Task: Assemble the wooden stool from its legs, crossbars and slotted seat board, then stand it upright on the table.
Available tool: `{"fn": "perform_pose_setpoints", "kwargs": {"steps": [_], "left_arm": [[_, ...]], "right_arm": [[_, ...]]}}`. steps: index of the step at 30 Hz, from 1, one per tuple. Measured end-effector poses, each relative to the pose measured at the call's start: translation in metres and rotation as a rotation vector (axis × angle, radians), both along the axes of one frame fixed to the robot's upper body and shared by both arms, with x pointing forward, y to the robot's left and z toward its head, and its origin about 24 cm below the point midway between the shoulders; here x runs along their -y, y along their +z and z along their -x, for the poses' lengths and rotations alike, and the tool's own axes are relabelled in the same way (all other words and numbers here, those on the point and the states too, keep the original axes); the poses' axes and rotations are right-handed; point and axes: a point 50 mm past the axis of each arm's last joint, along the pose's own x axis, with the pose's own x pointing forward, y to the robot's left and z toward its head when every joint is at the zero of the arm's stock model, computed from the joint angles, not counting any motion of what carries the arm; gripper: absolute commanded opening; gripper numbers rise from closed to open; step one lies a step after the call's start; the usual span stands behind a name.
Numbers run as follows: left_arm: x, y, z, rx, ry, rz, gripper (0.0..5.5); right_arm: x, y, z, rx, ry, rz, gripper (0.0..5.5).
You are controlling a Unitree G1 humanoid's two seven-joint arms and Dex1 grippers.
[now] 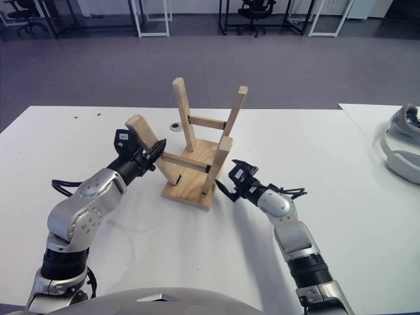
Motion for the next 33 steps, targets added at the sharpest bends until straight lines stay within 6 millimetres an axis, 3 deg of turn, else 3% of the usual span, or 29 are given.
{"fn": "perform_pose_setpoints", "kwargs": {"steps": [2, 6, 11, 18, 20, 24, 29, 33], "left_arm": [[0.007, 0.006, 0.002, -0.028, -0.043, 0.184, 3.05], [-0.002, 0.017, 0.006, -0.028, -0.044, 0.311, 3.05], [-0.001, 0.028, 0.017, -0.058, -0.090, 0.471, 3.05], [0.011, 0.029, 0.037, -0.126, -0.124, 0.491, 3.05], [0.009, 0.033, 0.046, -0.114, -0.162, 0.469, 3.05], [-0.005, 0.070, 0.050, 0.062, -0.247, 0.431, 3.05], [-0.008, 0.112, 0.051, 0.219, -0.353, 0.333, 3.05], [-0.020, 0.155, 0.021, 0.397, -0.331, 0.216, 3.05]], "right_arm": [[0.005, 0.002, -0.002, 0.000, -0.039, -0.024, 4.34], [0.017, 0.007, -0.005, 0.007, -0.091, -0.025, 4.34], [0.053, 0.035, -0.021, 0.080, -0.209, -0.004, 4.34], [0.071, 0.059, -0.028, 0.124, -0.239, -0.002, 4.34], [0.076, 0.072, -0.028, 0.141, -0.255, -0.072, 4.34], [0.068, 0.113, -0.027, 0.208, -0.215, -0.348, 4.34], [0.052, 0.158, -0.018, 0.280, -0.129, -0.525, 4.34], [0.030, 0.185, 0.008, 0.270, 0.103, -0.807, 4.34]]}}
